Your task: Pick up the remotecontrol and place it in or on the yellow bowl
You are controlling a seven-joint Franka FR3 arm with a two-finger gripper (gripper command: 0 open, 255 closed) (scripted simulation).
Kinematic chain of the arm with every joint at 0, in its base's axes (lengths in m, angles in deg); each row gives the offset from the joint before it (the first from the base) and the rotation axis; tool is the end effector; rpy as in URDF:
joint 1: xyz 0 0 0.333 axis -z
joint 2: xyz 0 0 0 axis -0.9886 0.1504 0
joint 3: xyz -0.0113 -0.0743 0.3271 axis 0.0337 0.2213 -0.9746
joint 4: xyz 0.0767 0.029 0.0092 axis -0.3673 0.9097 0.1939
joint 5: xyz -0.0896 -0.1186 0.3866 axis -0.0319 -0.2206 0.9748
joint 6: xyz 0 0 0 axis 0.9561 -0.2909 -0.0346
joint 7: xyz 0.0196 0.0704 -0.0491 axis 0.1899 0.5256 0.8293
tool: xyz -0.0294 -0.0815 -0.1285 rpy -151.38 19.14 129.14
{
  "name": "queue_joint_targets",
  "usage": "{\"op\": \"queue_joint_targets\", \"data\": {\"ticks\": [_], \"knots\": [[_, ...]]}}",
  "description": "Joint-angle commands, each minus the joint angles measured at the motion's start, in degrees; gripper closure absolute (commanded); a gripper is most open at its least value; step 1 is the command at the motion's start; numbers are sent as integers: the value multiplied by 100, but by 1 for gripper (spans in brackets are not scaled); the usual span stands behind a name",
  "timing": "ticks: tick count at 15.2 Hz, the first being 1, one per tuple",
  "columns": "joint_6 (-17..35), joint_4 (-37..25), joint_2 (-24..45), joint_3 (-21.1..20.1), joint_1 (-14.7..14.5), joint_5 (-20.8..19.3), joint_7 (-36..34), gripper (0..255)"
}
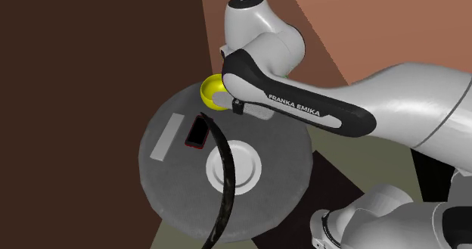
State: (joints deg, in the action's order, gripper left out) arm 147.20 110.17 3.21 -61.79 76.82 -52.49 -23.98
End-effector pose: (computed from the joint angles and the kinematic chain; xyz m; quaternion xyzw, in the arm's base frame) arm 0.5237 0.0564 0.5294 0.9587 0.2842 -0.0021 0.0110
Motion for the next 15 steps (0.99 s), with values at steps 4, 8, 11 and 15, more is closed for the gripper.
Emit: {"op": "queue_joint_targets", "data": {"ticks": [4, 8, 11, 15], "knots": [[-239, -1353, 1115, 71, 66, -33, 133, 255], [-562, -2689, 2124, 121, 122, -41, 247, 255], [-952, -3957, 3001, 148, 167, -40, 329, 255], [-883, -4207, 3320, 157, 186, -38, 356, 255]]}}
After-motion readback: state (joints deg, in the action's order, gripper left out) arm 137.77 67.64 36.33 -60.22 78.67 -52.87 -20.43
